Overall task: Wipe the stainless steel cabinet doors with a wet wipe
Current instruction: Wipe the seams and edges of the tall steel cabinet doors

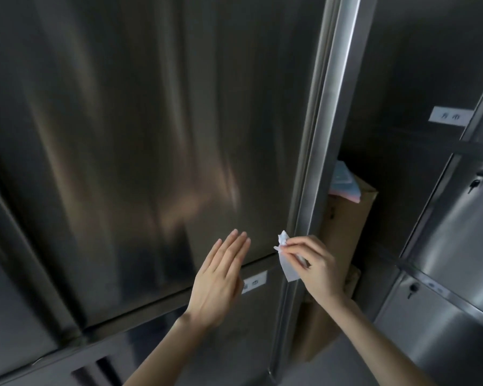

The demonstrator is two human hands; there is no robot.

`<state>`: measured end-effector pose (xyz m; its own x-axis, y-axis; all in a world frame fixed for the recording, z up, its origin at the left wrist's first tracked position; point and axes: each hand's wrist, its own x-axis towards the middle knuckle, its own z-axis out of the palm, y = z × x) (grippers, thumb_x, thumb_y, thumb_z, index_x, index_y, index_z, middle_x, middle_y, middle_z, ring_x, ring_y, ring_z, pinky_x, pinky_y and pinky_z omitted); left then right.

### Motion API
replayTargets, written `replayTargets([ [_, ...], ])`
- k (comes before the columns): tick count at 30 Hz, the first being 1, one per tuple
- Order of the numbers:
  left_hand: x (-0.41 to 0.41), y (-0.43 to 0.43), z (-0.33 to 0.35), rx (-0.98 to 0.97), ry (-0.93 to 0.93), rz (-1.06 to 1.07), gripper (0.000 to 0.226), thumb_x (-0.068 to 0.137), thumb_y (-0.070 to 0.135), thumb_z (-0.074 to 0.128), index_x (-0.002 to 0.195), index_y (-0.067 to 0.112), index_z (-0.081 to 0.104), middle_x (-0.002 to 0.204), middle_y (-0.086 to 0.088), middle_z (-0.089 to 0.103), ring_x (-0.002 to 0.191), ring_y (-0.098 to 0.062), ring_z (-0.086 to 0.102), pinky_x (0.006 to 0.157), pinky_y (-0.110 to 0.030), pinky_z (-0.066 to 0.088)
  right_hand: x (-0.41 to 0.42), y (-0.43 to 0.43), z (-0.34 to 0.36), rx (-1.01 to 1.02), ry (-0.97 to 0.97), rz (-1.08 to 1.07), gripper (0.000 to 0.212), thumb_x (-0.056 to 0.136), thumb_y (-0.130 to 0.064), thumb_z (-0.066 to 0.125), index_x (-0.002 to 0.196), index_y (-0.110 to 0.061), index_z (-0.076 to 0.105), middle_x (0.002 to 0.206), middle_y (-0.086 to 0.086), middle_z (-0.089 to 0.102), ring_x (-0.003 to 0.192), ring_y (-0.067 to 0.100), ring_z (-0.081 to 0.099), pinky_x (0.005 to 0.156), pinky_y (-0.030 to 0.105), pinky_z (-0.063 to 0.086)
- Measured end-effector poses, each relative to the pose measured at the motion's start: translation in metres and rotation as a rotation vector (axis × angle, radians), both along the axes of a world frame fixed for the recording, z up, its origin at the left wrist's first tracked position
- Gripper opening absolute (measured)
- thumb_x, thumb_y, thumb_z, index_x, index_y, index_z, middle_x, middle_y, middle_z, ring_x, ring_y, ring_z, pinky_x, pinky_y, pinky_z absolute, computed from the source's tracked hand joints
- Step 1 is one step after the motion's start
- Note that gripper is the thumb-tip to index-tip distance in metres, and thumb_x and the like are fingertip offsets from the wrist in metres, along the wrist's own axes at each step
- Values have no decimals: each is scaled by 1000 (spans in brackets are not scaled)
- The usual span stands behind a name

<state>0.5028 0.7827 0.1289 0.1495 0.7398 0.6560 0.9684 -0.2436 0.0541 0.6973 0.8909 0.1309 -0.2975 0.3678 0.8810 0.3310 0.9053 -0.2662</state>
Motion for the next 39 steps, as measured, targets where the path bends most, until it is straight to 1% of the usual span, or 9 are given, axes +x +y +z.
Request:
replayTargets([
  [7, 54, 45, 16, 20, 12, 112, 61, 77, 2, 36, 136, -1, 52, 144, -11, 50, 138, -28, 40, 112, -44, 28, 36, 56, 26, 59, -14, 57, 8, 76, -4, 76, 83, -6, 75, 88, 1, 67, 84, 11, 63, 74, 26, 52],
  [14, 48, 16, -2, -45, -21, 304, 60, 80, 6, 35, 138, 0, 51, 146, -10, 48, 140, -25, 37, 113, -41, 28, 5, 51, 21, 49, -61, 234, 7, 76, -6, 76, 83, -3, 75, 87, 5, 68, 83, 17, 64, 74, 28, 53],
  [18, 29, -33, -13, -63, -48, 408, 60, 79, 6, 36, 137, 0, 52, 146, -9, 47, 139, -25, 39, 113, -41, 29, -30, 15, 8, -1, -51, 360, 6, 79, -7, 74, 84, -4, 74, 88, 1, 66, 84, 11, 60, 76, 25, 51],
  [20, 19, -64, -20, -58, -69, 445, 60, 79, 5, 36, 136, 0, 53, 145, -9, 49, 138, -25, 41, 111, -42, 32, -50, -10, 1, -30, -53, 412, 7, 77, -2, 74, 83, -5, 74, 88, 1, 66, 85, 10, 59, 76, 26, 50],
  [22, 5, -98, -29, -68, -75, 481, 60, 79, 5, 36, 136, 1, 53, 145, -8, 50, 138, -25, 41, 111, -43, 35, -72, -39, -6, -42, -45, 452, 5, 77, -1, 74, 81, -4, 74, 86, 2, 66, 83, 11, 59, 74, 28, 50],
  [26, -31, -173, -49, -97, -88, 526, 61, 80, 6, 37, 139, 2, 50, 148, -7, 45, 141, -24, 35, 114, -42, 32, -121, -112, -21, -73, -37, 502, 4, 80, -6, 71, 81, -3, 74, 86, 3, 67, 80, 14, 60, 73, 29, 50],
  [29, -62, -235, -59, -142, -56, 550, 55, 87, 10, 38, 140, 4, 49, 148, -8, 45, 142, -23, 35, 113, -43, 36, -155, -170, -34, -92, -61, 528, 7, 81, -10, 70, 80, -4, 74, 84, 2, 67, 79, 15, 61, 72, 29, 50],
  [32, -98, -287, -66, -176, -8, 596, 54, 87, 13, 36, 140, 5, 48, 148, -9, 45, 140, -23, 36, 109, -46, 39, -187, -213, -41, -78, -74, 554, 5, 80, -7, 71, 80, -2, 74, 83, 4, 67, 78, 18, 62, 72, 31, 51],
  [39, -137, -317, -68, -186, 31, 592, 56, 87, 13, 35, 142, 5, 44, 149, -10, 43, 141, -23, 35, 112, -45, 34, -217, -245, -47, -97, -88, 526, 10, 70, 5, 76, 78, -1, 74, 80, 9, 67, 76, 20, 61, 71, 31, 49],
])
